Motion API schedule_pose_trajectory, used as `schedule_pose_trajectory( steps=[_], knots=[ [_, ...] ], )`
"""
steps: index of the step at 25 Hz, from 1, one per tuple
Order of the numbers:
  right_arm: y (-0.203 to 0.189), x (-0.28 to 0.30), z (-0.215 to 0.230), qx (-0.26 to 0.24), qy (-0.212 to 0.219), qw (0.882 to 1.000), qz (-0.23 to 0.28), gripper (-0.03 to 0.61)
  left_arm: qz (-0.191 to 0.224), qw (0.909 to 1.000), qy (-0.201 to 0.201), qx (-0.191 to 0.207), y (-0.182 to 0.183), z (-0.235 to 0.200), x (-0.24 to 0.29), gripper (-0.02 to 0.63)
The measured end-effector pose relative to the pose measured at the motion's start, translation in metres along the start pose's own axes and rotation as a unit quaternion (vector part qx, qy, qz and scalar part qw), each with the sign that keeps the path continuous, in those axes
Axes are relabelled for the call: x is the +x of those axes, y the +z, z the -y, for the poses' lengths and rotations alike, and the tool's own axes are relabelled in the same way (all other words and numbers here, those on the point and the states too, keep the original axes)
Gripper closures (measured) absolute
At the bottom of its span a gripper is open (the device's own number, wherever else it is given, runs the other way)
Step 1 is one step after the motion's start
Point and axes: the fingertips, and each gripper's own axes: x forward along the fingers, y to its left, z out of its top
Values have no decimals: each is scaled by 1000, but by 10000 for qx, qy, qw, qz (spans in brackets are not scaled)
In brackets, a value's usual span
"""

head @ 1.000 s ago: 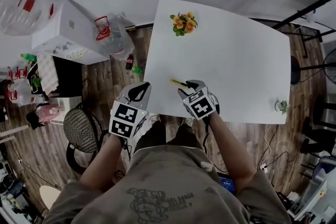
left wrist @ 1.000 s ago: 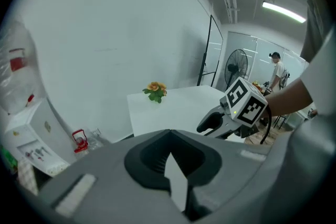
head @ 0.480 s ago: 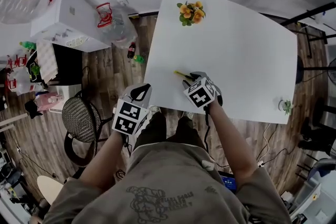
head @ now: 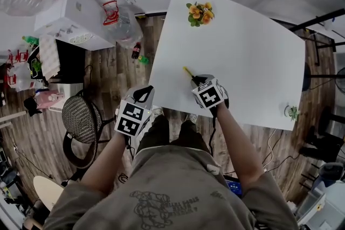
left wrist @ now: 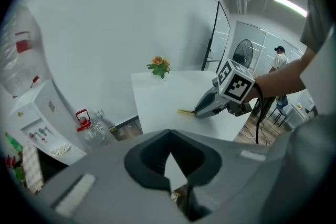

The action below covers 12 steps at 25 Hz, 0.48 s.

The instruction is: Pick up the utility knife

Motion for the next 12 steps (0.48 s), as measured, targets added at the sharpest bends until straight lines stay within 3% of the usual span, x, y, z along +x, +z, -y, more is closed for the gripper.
schedule_pose_trajectory(
  steps=[8, 12],
  knots=[
    [55, -66, 9, 191, -196, 9939, 1065, 486, 509, 9984, 239, 34, 42, -13, -24, 613],
    [101, -128, 6, 160, -237, 9818, 1877, 488, 904, 9943, 397, 405, 84, -17, -50, 613]
  ],
)
